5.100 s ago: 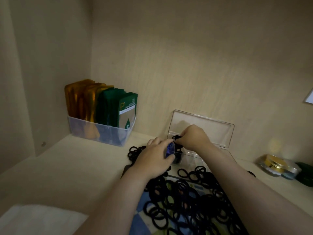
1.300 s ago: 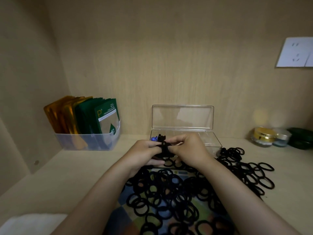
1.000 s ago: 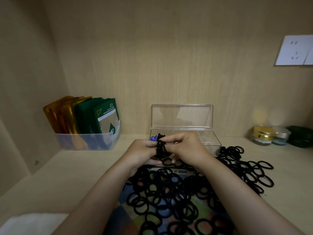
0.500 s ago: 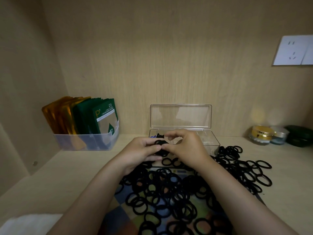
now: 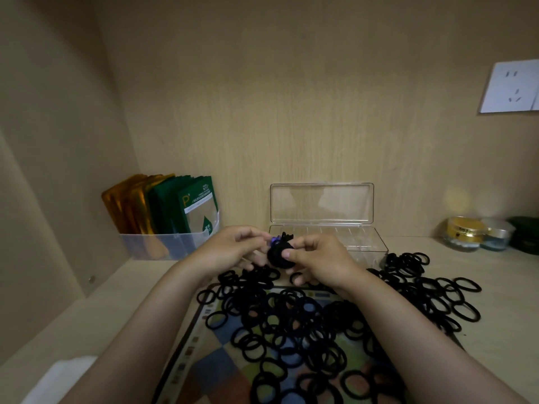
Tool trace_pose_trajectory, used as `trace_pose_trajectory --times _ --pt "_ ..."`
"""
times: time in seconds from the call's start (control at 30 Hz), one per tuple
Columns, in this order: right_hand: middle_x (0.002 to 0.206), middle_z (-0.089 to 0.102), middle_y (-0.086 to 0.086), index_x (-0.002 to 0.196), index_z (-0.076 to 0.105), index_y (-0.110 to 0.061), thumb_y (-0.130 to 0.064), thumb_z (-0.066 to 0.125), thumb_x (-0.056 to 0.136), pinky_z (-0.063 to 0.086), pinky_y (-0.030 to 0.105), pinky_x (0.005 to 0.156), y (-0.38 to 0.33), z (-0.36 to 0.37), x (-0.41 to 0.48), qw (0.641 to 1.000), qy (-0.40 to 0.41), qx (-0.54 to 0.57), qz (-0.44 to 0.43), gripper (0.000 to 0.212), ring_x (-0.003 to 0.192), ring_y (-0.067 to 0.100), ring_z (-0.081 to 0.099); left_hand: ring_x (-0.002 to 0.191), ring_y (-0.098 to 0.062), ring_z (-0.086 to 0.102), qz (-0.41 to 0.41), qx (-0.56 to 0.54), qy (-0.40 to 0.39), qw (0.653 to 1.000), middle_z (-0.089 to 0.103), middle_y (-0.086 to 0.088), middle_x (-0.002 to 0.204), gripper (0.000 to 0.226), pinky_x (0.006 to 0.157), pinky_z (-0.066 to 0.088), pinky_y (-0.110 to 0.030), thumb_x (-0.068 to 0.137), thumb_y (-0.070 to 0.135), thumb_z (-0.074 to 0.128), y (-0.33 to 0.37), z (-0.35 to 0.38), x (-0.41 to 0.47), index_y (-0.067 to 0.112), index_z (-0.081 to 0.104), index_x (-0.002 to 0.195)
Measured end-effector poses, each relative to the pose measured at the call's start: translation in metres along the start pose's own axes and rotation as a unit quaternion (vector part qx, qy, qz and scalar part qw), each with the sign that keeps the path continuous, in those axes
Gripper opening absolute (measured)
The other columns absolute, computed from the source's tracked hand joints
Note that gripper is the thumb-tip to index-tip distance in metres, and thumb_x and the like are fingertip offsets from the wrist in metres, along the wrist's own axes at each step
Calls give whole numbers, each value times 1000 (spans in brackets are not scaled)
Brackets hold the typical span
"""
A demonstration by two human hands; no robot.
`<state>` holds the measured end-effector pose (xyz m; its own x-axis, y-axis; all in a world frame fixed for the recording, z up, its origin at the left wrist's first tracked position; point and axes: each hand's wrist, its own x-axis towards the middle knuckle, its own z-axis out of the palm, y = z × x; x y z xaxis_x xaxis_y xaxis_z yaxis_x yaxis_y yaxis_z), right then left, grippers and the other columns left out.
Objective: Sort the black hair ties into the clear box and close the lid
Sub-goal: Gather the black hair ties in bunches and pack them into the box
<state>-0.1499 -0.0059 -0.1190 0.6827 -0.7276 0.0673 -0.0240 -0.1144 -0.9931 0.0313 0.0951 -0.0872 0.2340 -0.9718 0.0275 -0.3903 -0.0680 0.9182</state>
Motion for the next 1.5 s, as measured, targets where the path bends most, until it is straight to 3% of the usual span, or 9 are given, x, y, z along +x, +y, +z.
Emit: trace_pose_trajectory --times 0.2,0.3,0.43,0.6,0.83,0.97,1.13,1.33,1.5 --pt "87 71 16 102 70 2 -7 72 89 55 31 48 5 2 0 1000 7 -21 10 16 64 21 66 95 -13 64 -26 284 133 949 69 8 101 18 82 48 -25 97 27 58 -42 3 8 22 74 105" --pt "81 70 12 101 70 2 -5 71 89 54 29 45 8 2 0 1000 11 -23 -1 14 60 18 65 111 -26 61 -109 329 105 932 71 -2 111 34 97 50 -37 92 44 57 -59 5 22 22 74 110" --pt "73 66 6 102 68 2 -4 72 89 52 29 42 11 2 2 1000 14 -24 -14 15 59 19 65 121 -28 54 -107 368 59 922 68 -5 121 30 104 46 -40 90 36 62 -68 4 37 34 71 119" --pt "64 66 -3 100 69 -2 -6 72 88 50 27 41 11 3 3 999 7 -33 -25 13 59 19 64 93 -15 67 -82 305 70 946 75 4 89 9 86 54 -27 84 25 71 -57 10 31 32 76 82" --pt "81 74 5 101 71 -5 -8 71 89 45 23 38 3 -1 1 999 7 28 -28 12 59 18 65 80 -11 69 -26 151 177 972 74 4 85 12 77 53 -27 86 29 73 -31 6 17 25 76 97" --pt "87 75 8 105 72 -2 -12 71 90 43 21 39 1 -2 1 996 -44 66 -27 18 61 18 66 75 -12 72 -22 67 132 989 77 0 82 8 70 55 -22 86 17 73 -14 23 10 20 78 93" --pt "76 73 10 103 72 0 -9 72 89 41 20 37 0 -3 -2 999 -3 35 4 17 49 11 62 87 -21 75 -31 -101 48 993 77 -12 95 15 71 59 -22 90 8 69 -7 40 9 6 76 103" --pt "79 72 17 96 70 0 -8 75 86 46 23 38 4 -5 2 1000 28 -11 10 14 56 18 63 99 -26 72 -39 -219 -13 975 74 -15 107 23 83 60 -32 100 14 52 -9 39 5 4 72 106" --pt "73 68 10 96 62 -12 -14 79 83 46 24 39 0 -4 1 998 47 -39 -7 21 59 22 64 108 -24 70 -9 -168 -35 985 72 -14 116 28 85 58 -26 95 12 61 -11 33 7 2 67 121"
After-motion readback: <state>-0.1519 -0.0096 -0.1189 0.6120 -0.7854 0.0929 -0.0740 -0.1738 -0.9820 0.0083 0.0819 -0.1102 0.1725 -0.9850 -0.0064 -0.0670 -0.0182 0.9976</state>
